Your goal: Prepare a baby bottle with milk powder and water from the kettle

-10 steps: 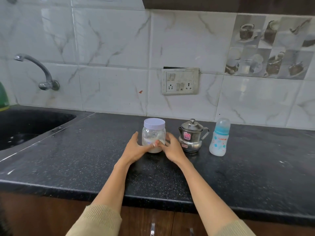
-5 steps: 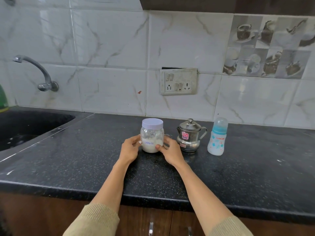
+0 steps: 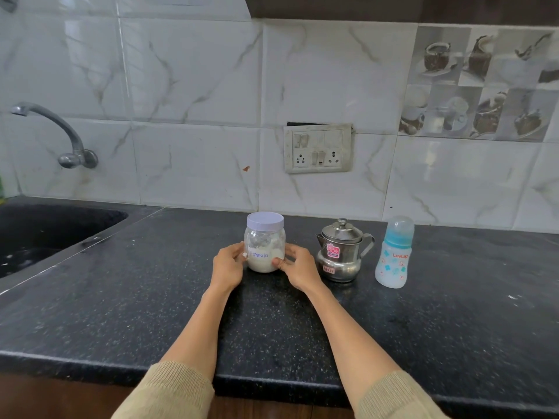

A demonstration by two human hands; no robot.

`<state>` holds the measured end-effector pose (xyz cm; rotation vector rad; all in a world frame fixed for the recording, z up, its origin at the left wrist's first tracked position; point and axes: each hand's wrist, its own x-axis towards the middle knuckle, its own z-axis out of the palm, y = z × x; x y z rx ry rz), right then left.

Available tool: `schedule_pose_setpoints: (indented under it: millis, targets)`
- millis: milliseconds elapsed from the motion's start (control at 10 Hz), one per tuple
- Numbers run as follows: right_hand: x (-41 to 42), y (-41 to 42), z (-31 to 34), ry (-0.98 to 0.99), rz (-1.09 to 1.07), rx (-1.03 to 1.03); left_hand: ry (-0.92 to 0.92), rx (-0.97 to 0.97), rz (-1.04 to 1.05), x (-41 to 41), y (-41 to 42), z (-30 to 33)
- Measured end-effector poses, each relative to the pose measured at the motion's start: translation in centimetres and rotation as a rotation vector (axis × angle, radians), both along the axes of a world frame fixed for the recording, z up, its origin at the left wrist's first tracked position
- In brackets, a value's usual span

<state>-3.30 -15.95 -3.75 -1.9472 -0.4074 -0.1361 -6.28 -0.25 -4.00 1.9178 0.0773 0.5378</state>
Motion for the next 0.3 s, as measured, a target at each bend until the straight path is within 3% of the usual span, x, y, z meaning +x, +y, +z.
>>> schedule_pose_setpoints:
  millis: [200,300]
  targets:
    - [-0.3,0.3,-0.5,0.008,0.006,-0.016,0.003,-0.015,-0.005,0.0,-0.2,-0.5]
    - [-1.2,0.1,-0.7,0.018,-0.055,-0.057,0.014,-0.077,0.126,-1.3,-0.5,-0.4]
